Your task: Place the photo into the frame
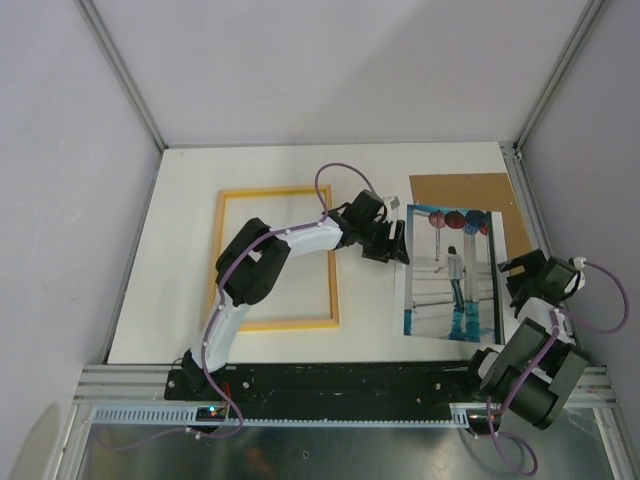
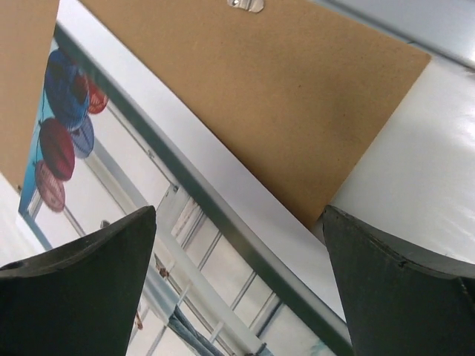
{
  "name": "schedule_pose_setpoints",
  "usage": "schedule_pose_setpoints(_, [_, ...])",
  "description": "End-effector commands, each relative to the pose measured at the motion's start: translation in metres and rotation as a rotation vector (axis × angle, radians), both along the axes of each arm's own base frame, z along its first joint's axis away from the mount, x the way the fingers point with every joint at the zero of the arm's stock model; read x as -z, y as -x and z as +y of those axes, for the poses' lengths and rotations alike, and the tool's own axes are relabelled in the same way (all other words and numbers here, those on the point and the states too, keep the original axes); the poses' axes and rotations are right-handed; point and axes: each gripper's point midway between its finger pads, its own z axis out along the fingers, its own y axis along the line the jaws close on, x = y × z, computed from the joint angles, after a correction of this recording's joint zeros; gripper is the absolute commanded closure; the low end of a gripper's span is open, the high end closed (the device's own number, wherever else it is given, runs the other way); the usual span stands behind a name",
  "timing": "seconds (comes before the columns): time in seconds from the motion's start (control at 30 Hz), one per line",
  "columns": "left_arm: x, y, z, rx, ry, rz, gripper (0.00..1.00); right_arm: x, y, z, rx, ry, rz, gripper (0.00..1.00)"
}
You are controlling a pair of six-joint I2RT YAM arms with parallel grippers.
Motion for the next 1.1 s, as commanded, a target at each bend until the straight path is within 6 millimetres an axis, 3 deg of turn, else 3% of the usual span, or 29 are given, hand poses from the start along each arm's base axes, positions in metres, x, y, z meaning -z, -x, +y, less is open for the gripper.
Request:
schedule_pose_setpoints(0.0, [0.028, -0.014, 0.013, -0.013, -0.066, -0.006, 0.23, 0.032, 0.011, 0.047, -0.110, -0.145, 0.071, 0.01])
schedule_pose_setpoints(0.3, [0.035, -0.025, 0.029, -0.055, -0.091, -0.002, 0.23, 0.026, 0.001, 0.095, -0.304, -0.259, 0.024, 0.01])
schedule_pose_setpoints(0.67, [0.042, -0.048, 0.064, -0.140, -0.168, -0.025, 0.24, -0.029, -0.019, 0.139, -0.508, -0.324, -0.183, 0.02])
schedule_pose_setpoints(1.07, [0.046, -0.052, 0.073, -0.152, -0.186, -0.020, 0.25, -0.076, -0.028, 0.166, -0.589, -0.417, -0.336, 0.04])
